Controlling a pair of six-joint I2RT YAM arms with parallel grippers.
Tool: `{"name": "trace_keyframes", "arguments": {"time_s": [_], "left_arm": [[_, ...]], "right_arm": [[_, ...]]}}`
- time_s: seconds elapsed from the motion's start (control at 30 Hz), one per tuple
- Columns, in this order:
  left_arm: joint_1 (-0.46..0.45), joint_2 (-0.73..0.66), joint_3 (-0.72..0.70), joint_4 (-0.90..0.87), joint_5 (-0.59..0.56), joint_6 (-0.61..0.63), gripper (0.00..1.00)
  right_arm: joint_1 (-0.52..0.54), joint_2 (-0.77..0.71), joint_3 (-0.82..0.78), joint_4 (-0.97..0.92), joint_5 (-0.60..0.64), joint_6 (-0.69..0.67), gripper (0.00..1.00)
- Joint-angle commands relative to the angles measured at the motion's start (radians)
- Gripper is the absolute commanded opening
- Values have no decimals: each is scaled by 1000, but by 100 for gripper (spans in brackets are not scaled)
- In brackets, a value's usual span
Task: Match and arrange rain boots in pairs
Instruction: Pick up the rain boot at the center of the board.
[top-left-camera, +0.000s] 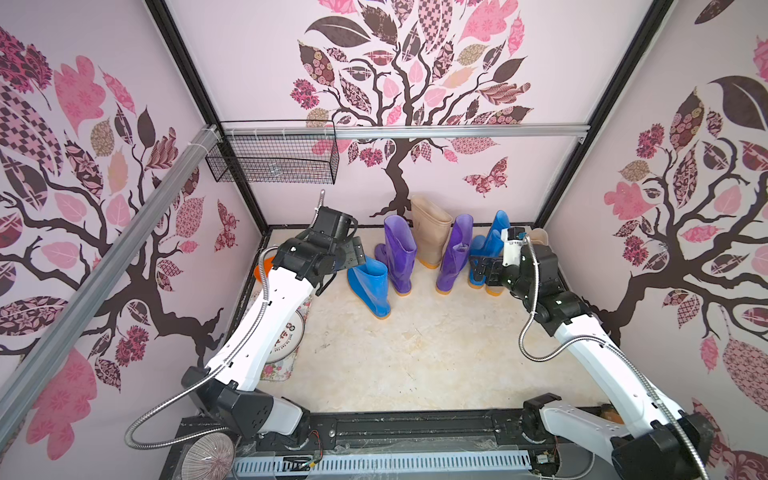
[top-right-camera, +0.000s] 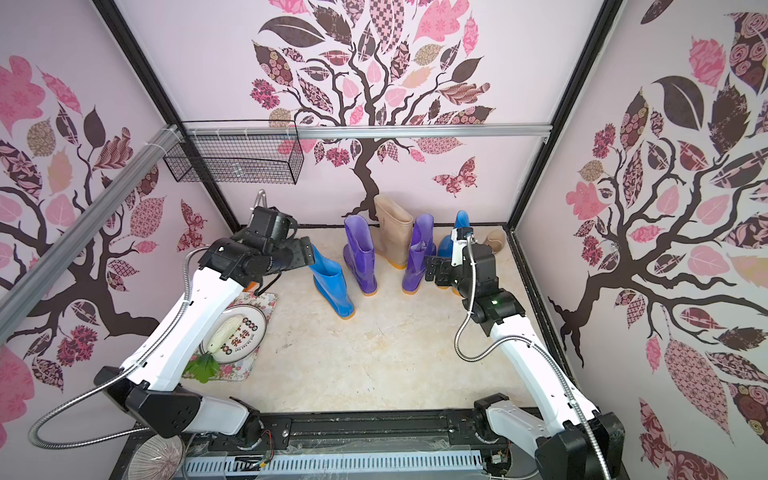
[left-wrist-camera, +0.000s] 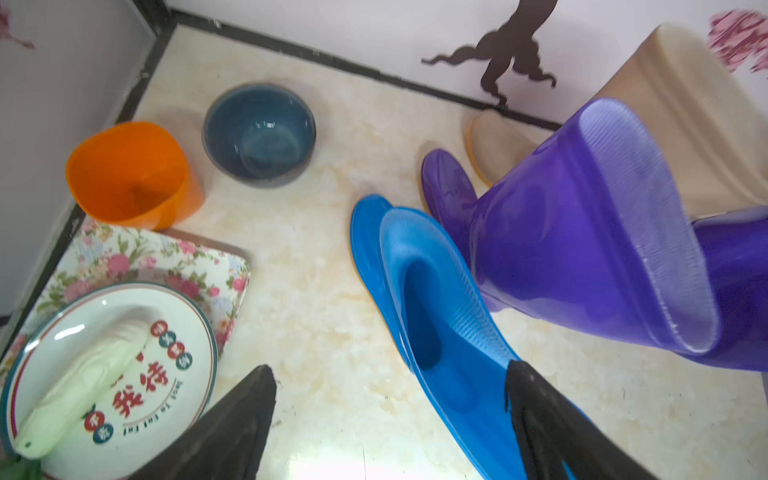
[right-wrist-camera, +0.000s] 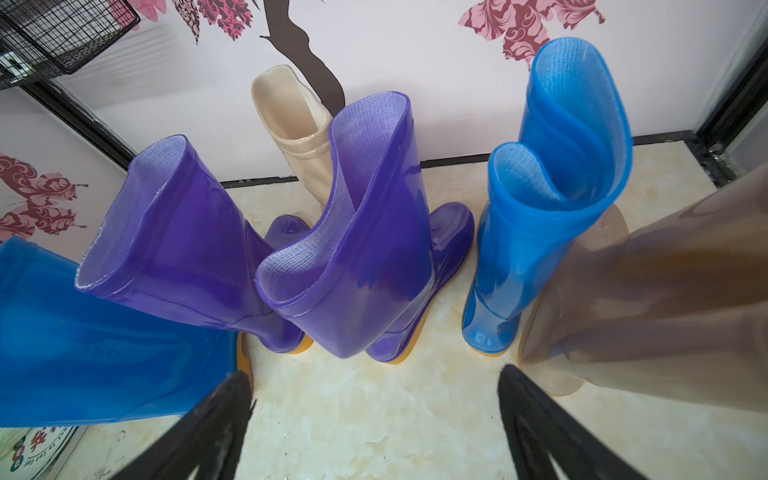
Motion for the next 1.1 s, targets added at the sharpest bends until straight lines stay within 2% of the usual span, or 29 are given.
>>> {"name": "trace_keyframes", "arguments": {"time_s": [0.0,0.2,0.47,0.63,0.8,0.83,0.9,1.0,1.07], "left_arm": [[0,24,66,-65,-2,-99,90],[-1,53,72,0,18,-153,97],[-20,31,70,62,15,-147,96],[-20,112,116,11,50,-127,97],[-20,112,44,79,35,-140,94],[-21,118,41,88,43,-140,93],[-20,131,44,102,66,-132,84],[-20,131,29,124,88,-111,58],[-20,128,17,130,94,-102,44]], "right_arm": [[9,1,-2,-25,-19,6,95],[12,-23,-32,-21,-8,10,94],[12,-25,-52,-24,-5,17,95],[12,-16,-37,-28,-2,14,95],[12,-26,-40,-27,5,8,95],[12,-25,-40,-24,5,9,95],[13,-26,-42,-26,2,10,95],[12,-30,-48,-28,0,10,95],[12,-35,-52,-28,1,10,95]]}}
